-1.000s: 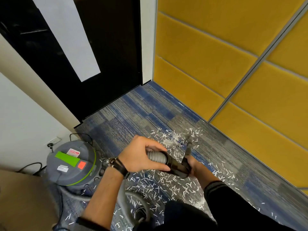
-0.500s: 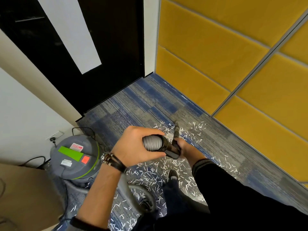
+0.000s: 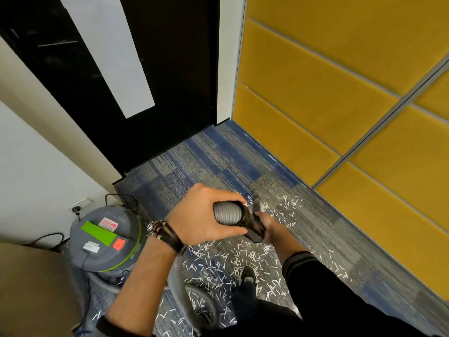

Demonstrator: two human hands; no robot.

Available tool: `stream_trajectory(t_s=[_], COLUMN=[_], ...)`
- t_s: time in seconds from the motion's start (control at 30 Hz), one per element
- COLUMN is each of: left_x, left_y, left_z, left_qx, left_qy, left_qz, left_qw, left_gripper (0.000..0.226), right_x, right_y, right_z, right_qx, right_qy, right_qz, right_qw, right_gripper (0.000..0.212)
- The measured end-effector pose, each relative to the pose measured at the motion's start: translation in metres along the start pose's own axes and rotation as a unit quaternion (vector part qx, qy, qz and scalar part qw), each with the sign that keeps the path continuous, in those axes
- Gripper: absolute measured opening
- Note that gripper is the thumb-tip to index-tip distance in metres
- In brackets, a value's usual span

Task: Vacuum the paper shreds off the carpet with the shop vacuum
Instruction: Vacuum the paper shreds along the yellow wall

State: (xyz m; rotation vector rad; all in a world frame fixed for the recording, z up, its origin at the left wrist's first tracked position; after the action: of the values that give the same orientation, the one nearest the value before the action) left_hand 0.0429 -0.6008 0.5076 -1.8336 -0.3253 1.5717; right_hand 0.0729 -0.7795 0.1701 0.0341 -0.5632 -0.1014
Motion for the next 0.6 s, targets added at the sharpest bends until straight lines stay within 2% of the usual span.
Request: stream_trajectory(t_s=[0.13, 0.23, 0.4, 0.47, 0.6], left_x=[0.007, 0.015, 0.012, 0.011, 0.013], left_y=[0.004, 0.009, 0.042, 0.037, 0.013], left_z=[-0.007, -0.018, -0.022, -0.02, -0.015], left_qx=[0.006, 0.018, 0.067, 0.046, 0.02], left_qy=[-0.002, -0.02, -0.044, -0.042, -0.042], left_qz=[0.041, 0.057, 0.053, 0.038, 0.029], left_qw=[0.999, 0.998, 0.995, 0.997, 0.999], left_gripper=[0.052, 0.055, 0.055, 0.053, 0.052], right_x=[-0.001, -0.003, -0.02, -0.016, -0.001], right_y=[0.006, -0.025, -0.078, -0.069, -0.03], right_z=[-0.002, -0.004, 0.0, -0.001, -0.005], right_qx=[0.012, -0.012, -0.06, -0.055, -0.034], right_qy=[0.013, 0.009, 0.033, 0.046, 0.017], right_qz=[-0.025, -0.055, -0.067, -0.04, -0.046], right_qw=[1.0, 0.998, 0.995, 0.997, 0.998], right_gripper=[0.034, 0.042, 0.035, 0.034, 0.033])
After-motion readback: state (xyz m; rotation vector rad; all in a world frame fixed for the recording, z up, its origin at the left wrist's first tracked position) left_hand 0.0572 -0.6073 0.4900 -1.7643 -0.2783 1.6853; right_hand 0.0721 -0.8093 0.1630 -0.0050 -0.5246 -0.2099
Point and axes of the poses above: each hand's wrist, its own z-axis away from the middle knuckle, its own y-axis out of the palm, x = y × z, the point moved 10 cm from there along -z, towards the middle knuckle, and after that the axes turned 8 degrees about -y, right-handed, at the moved point
